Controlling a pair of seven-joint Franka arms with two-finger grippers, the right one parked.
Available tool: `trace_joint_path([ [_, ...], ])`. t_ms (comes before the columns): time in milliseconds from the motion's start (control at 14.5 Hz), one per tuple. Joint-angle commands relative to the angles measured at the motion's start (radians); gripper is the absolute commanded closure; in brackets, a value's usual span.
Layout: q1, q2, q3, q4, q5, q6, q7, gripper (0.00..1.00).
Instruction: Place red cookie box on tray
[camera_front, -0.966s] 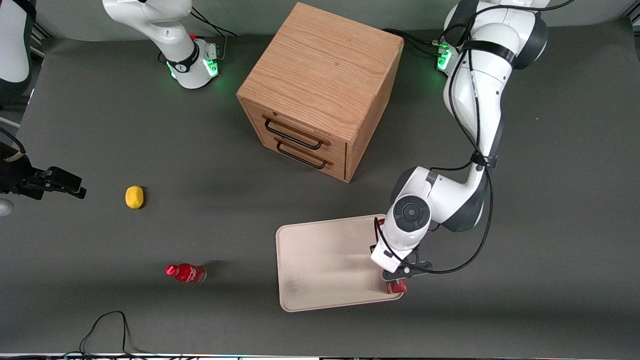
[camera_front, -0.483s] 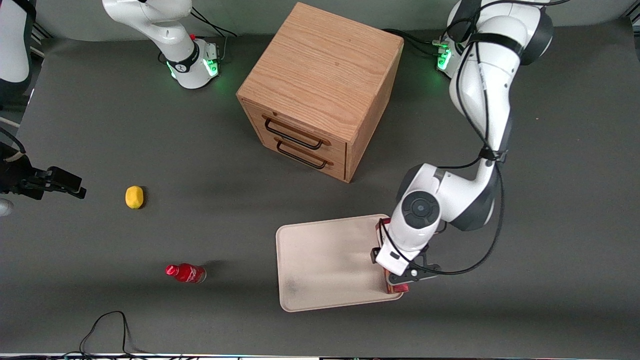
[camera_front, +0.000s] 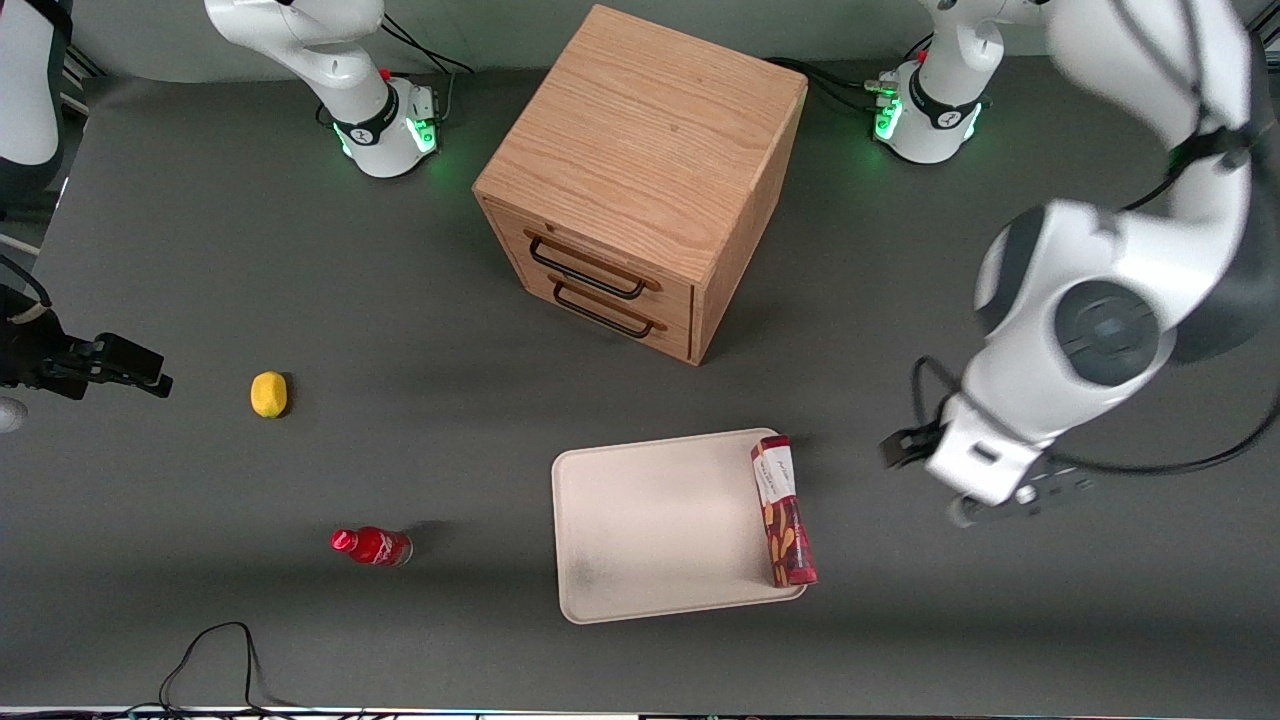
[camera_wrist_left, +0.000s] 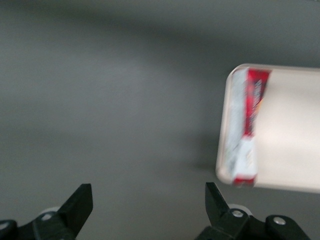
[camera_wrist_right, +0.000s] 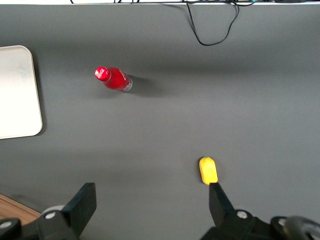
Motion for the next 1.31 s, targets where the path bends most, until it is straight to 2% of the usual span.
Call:
trace_joint_path([
  [0, 0.104, -0.218, -0.013, -0.167, -0.017, -0.083, 0.136, 0.0],
  [207, 0.209, -0.401, -0.013, -0.302, -0.019, -0.081, 0.332, 0.0],
  [345, 0.232, -0.49, -0.013, -0.36, -0.02, -0.083, 0.357, 0.0],
  [483, 0.256, -0.565, -0.015, -0.426, -0.072, -0.072, 0.368, 0.0],
  [828, 0.266, -0.575, -0.017, -0.5, -0.141, -0.002, 0.387, 0.0],
  [1241, 0.266, -0.57, -0.017, -0.515, -0.14, 0.023, 0.403, 0.0],
])
